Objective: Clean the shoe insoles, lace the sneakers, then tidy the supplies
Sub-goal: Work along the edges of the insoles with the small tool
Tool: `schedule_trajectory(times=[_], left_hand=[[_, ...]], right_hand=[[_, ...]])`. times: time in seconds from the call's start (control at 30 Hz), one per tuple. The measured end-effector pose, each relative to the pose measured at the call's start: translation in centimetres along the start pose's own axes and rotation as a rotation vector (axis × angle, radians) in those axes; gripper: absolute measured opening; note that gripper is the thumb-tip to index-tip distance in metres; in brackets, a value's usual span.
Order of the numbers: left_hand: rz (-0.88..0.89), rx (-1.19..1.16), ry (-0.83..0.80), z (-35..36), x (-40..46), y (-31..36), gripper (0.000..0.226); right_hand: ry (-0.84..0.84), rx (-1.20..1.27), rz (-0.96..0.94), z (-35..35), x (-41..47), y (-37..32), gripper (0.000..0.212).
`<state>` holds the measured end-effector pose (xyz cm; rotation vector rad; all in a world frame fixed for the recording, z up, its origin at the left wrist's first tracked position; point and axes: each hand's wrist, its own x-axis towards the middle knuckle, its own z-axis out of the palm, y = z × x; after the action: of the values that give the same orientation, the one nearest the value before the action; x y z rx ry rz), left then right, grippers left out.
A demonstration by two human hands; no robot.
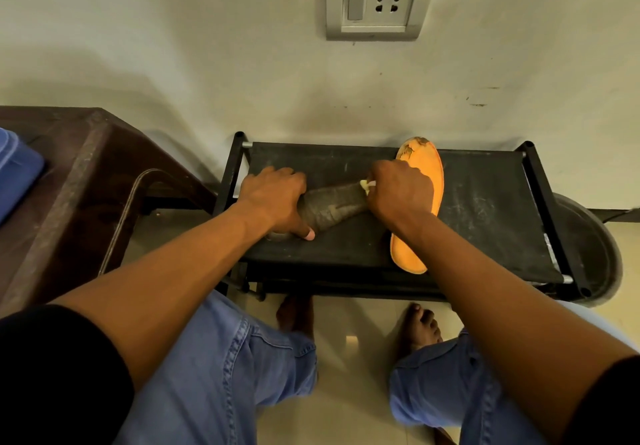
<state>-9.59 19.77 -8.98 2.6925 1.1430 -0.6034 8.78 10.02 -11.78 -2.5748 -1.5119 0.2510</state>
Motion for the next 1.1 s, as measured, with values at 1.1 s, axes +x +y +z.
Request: schedule_trajectory(times=[1.1], left_hand=[[0.029, -0.047, 0.004, -0.6, 0.6, 0.9, 0.084]], right_hand=[[-0.071, -0.032, -0.148, -0.8, 0.3, 0.6, 0.017]])
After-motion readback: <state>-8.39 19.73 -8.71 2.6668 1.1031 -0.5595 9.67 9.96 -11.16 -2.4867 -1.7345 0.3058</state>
